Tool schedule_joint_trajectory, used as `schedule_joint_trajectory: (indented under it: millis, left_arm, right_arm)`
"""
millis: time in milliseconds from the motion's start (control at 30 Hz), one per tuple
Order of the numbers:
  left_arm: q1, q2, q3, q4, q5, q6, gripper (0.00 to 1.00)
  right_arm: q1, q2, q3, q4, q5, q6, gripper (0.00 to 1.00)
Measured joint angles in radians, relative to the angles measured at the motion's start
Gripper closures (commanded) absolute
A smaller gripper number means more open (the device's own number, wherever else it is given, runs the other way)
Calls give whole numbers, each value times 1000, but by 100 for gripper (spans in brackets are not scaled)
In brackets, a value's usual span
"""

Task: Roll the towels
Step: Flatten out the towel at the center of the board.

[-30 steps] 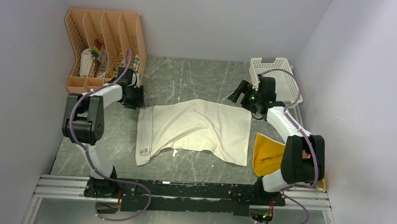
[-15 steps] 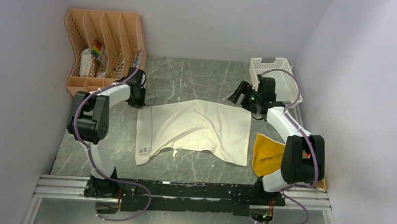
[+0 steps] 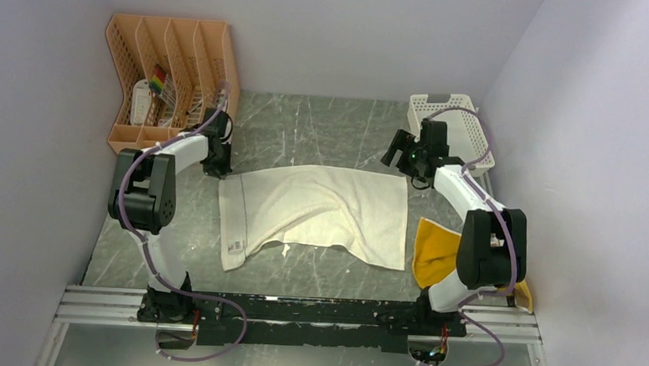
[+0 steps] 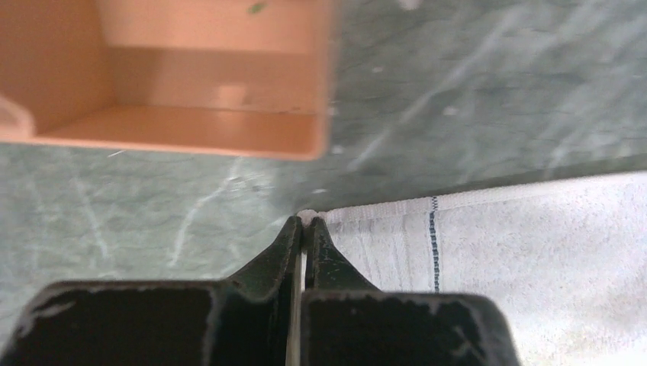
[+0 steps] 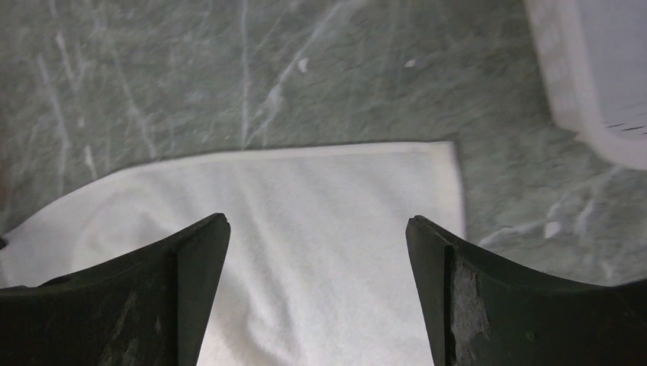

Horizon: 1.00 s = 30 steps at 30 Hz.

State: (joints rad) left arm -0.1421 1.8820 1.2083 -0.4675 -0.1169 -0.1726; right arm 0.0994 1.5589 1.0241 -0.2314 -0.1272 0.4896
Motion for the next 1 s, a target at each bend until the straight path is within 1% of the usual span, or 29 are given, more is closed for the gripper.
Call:
schedule_joint_trajectory:
  millis: [200, 300, 367, 467, 500, 833, 1000]
  left_arm:
    - [116, -23, 1, -51, -7, -3, 93]
    - [146, -33, 1, -54, -12, -4, 93]
    - [149, -38, 1, -55, -12, -3, 93]
    - [149, -44, 1, -55, -11, -3, 93]
    - [148, -47, 1, -54, -10, -3, 93]
    - [148, -58, 1, -54, -6, -3, 93]
    - [148, -58, 1, -54, 0, -3, 93]
  right_arm:
    - [0, 56, 44, -44, 111, -40, 21]
    - [3, 105, 76, -65, 143, -61, 23]
    - [10, 148, 107, -78, 166, -78, 25]
    - [32, 204, 148, -84, 192, -104, 31]
    - [40, 222, 161, -83, 195, -112, 34]
    - [68, 338, 233, -87, 205, -191, 50]
    - [74, 377, 237, -92, 205, -203, 53]
